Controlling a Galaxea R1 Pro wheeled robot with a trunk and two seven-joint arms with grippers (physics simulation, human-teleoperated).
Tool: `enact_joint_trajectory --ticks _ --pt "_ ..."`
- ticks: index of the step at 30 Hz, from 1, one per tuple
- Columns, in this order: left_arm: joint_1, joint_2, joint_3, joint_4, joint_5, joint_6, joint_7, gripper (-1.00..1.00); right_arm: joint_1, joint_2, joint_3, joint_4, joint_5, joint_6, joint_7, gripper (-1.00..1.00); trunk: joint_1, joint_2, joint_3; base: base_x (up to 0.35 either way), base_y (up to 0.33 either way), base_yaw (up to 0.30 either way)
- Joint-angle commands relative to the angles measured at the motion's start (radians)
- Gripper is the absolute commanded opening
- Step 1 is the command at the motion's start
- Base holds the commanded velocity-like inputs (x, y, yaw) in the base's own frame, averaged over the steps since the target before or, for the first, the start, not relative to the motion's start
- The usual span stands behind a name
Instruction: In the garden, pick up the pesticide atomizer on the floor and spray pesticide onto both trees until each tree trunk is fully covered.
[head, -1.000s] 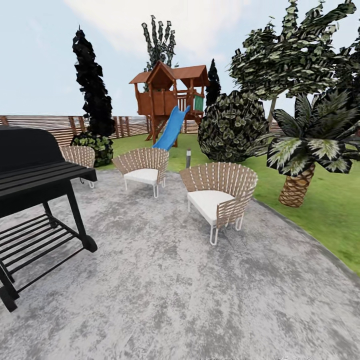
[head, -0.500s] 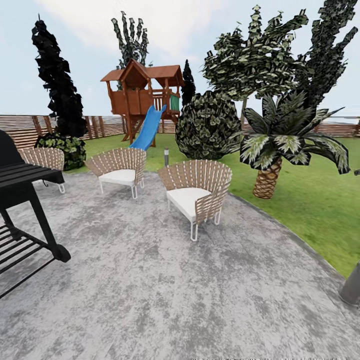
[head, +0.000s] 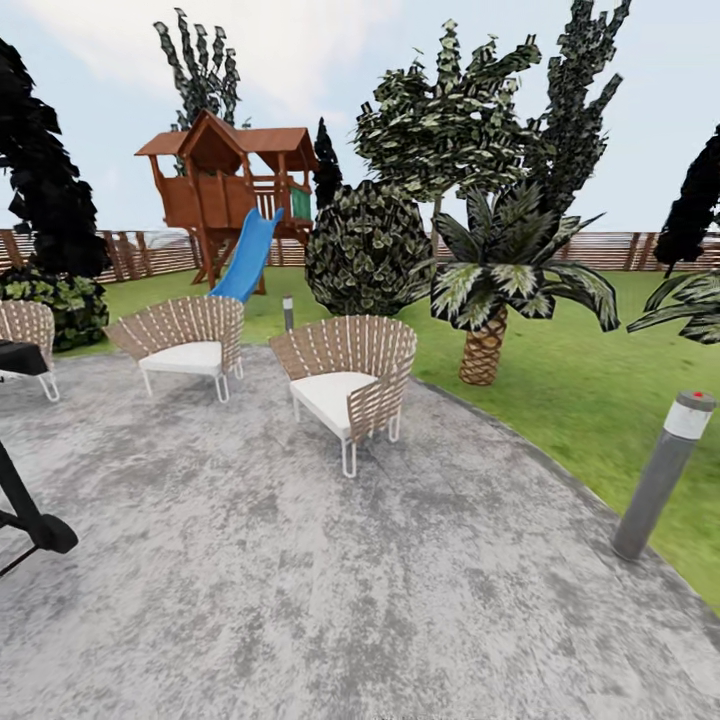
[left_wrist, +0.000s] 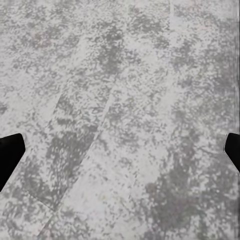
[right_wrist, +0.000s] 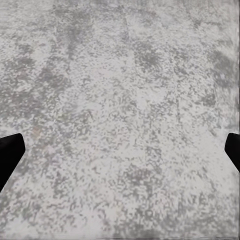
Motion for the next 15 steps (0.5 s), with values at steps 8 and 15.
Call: enact_joint_trajectory --ticks 8,15 --pt "0.000 0.001 0.000 0.000 0.000 0.000 0.000 1.00 0.000 0.000 0.000 0.000 0.000 0.000 0.000 1.00 0.031 -0.056 -0.025 0.000 0.000 -0.300" --pt "0.000 0.002 0.000 0.000 0.000 0.000 0.000 1.00 0.000 0.000 0.001 0.000 0.000 0.000 0.000 1.00 0.058 -0.105 -0.047 0.000 0.000 -0.300"
